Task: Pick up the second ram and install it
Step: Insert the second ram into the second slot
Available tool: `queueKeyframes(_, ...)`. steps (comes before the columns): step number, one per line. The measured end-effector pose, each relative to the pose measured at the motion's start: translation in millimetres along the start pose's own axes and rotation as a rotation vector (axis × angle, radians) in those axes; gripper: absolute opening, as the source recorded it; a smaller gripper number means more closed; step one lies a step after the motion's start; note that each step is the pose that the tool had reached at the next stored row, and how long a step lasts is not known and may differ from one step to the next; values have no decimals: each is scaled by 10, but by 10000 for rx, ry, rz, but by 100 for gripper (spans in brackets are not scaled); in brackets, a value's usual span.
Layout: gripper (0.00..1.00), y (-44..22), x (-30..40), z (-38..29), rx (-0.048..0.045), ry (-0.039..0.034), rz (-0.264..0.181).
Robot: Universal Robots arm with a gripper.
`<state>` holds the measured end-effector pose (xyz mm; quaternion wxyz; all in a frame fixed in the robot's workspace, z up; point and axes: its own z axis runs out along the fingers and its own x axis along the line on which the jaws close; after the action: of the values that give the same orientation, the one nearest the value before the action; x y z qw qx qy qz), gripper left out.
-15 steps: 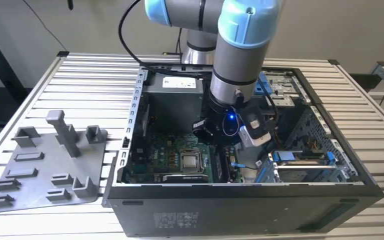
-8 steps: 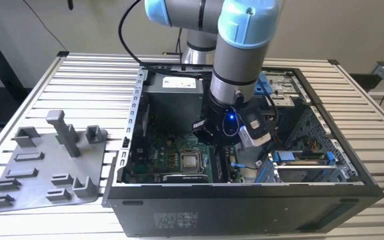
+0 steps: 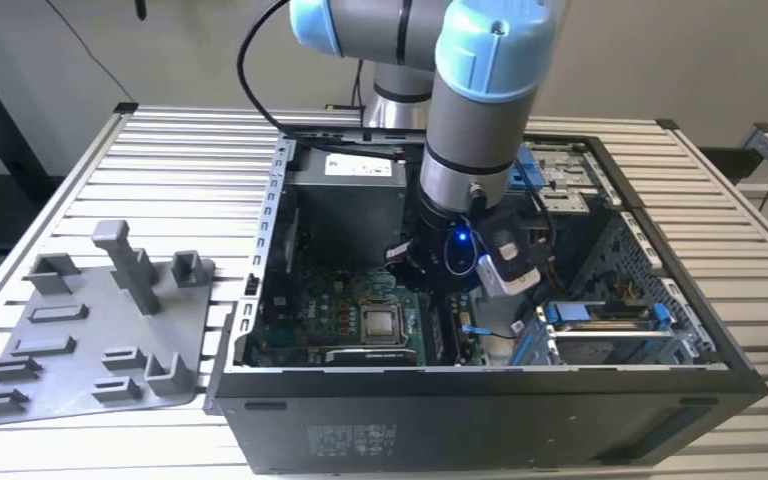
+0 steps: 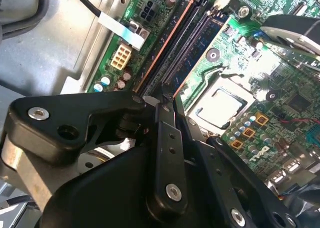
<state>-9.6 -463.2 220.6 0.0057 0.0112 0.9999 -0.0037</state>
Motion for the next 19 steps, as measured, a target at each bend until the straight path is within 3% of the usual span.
queueKeyframes(19,15,-11,-4,33,-1,0,0)
